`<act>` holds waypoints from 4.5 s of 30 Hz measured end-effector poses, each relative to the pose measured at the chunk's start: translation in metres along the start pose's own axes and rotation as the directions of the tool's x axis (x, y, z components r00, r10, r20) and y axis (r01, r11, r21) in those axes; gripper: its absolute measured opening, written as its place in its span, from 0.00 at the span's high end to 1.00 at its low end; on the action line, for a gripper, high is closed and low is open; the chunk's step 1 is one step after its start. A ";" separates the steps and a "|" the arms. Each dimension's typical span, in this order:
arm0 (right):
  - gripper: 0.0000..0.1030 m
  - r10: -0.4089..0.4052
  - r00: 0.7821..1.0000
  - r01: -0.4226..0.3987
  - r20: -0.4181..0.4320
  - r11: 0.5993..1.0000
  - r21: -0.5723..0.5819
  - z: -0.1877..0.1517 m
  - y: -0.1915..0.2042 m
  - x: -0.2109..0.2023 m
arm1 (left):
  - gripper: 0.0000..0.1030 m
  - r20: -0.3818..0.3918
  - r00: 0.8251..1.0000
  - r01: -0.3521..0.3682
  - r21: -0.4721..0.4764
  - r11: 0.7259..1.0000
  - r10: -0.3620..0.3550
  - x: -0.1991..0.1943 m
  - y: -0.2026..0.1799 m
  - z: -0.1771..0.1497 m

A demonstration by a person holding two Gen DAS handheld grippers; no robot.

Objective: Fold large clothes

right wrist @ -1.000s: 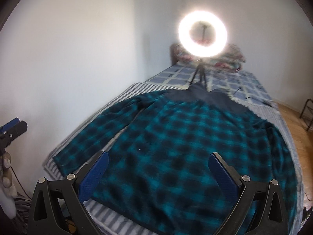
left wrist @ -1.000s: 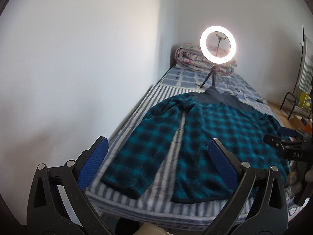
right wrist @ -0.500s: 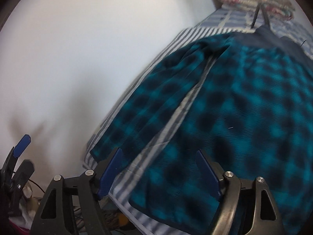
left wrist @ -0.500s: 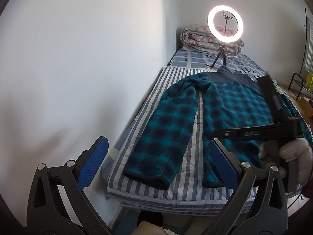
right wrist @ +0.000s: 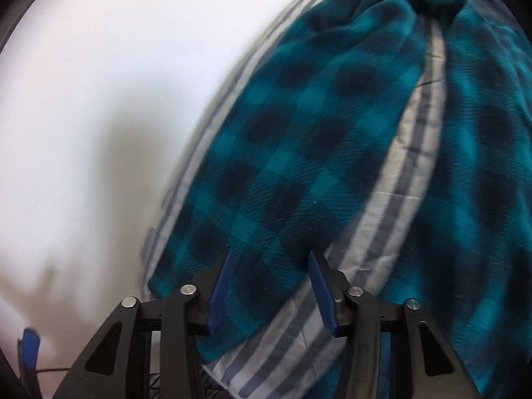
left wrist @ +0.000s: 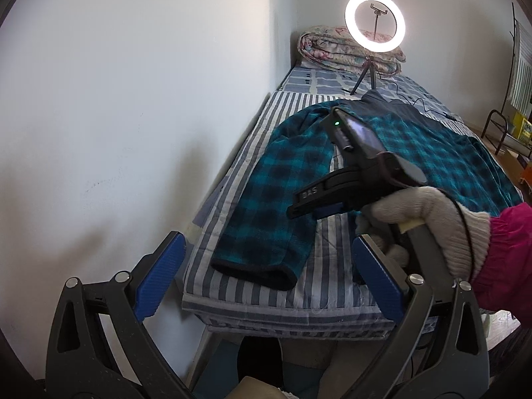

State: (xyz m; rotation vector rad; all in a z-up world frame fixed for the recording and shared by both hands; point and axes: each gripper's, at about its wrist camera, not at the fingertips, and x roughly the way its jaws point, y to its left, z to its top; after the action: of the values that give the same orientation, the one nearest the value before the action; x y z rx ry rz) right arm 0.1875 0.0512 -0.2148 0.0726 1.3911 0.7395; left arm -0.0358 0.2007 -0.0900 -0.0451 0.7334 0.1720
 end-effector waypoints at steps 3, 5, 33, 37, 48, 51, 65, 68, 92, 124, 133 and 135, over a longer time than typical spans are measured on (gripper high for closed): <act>0.53 -0.045 0.999 0.045 -0.002 0.999 -0.026 0.000 0.009 0.006 | 0.04 0.002 1.000 0.004 -0.016 1.000 -0.004 -0.002 0.005 0.000; 0.59 -0.084 0.996 0.084 0.003 0.995 -0.055 0.000 0.016 0.009 | 0.04 -0.001 1.000 0.008 -0.023 1.000 -0.008 -0.002 0.007 0.001; 0.90 0.063 0.996 -0.059 0.061 0.996 -0.072 -0.041 -0.056 -0.040 | 0.45 -0.328 0.944 -0.053 -0.106 0.993 0.016 0.132 0.020 0.007; 0.90 0.120 0.991 -0.115 0.066 0.991 -0.071 -0.033 -0.071 -0.054 | 0.45 -0.356 0.932 -0.097 -0.067 0.993 0.067 0.161 0.022 0.010; 0.72 0.179 0.970 -0.161 0.164 0.980 -0.114 -0.051 -0.095 -0.125 | 0.81 -0.425 0.905 -0.060 -0.081 0.995 0.020 0.194 0.026 -0.002; 0.71 0.158 0.971 -0.142 0.180 0.985 -0.098 -0.059 -0.090 -0.133 | 0.98 -0.420 0.908 -0.042 -0.067 0.997 0.010 0.192 0.018 0.001; 0.56 0.117 0.969 -0.117 0.217 0.993 -0.013 -0.026 -0.112 -0.154 | 0.99 -0.144 0.974 0.159 -0.106 0.982 -0.174 0.073 -0.037 0.051; 0.51 0.116 0.966 -0.119 0.230 0.993 -0.003 -0.004 -0.111 -0.162 | 0.99 -0.123 0.968 0.206 -0.123 0.971 -0.221 0.067 -0.050 0.061; 0.51 -0.026 0.988 0.033 0.151 0.998 -0.046 0.167 -0.054 -0.087 | 0.99 -0.161 0.925 0.335 -0.087 0.938 -0.345 0.070 -0.096 0.060; 0.88 -0.117 0.965 0.053 0.235 0.963 0.264 0.084 -0.247 -0.159 | 0.64 -0.268 0.848 0.502 0.129 0.855 -0.458 0.048 -0.170 0.028; 0.69 -0.044 0.969 0.000 0.243 0.984 0.179 0.001 -0.227 -0.204 | 0.64 -0.239 0.876 0.391 -0.156 0.907 -0.418 0.080 -0.090 0.052; 0.69 -0.011 0.971 -0.027 0.237 0.987 0.158 -0.027 -0.217 -0.215 | 0.64 -0.255 0.867 0.379 -0.219 0.899 -0.428 0.090 -0.074 0.050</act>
State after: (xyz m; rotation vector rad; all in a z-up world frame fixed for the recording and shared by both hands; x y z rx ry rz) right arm 0.2566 -0.2369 -0.1354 0.2842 1.2189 0.6030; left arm 0.0761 0.1457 -0.1149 -0.3866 0.9934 -0.1856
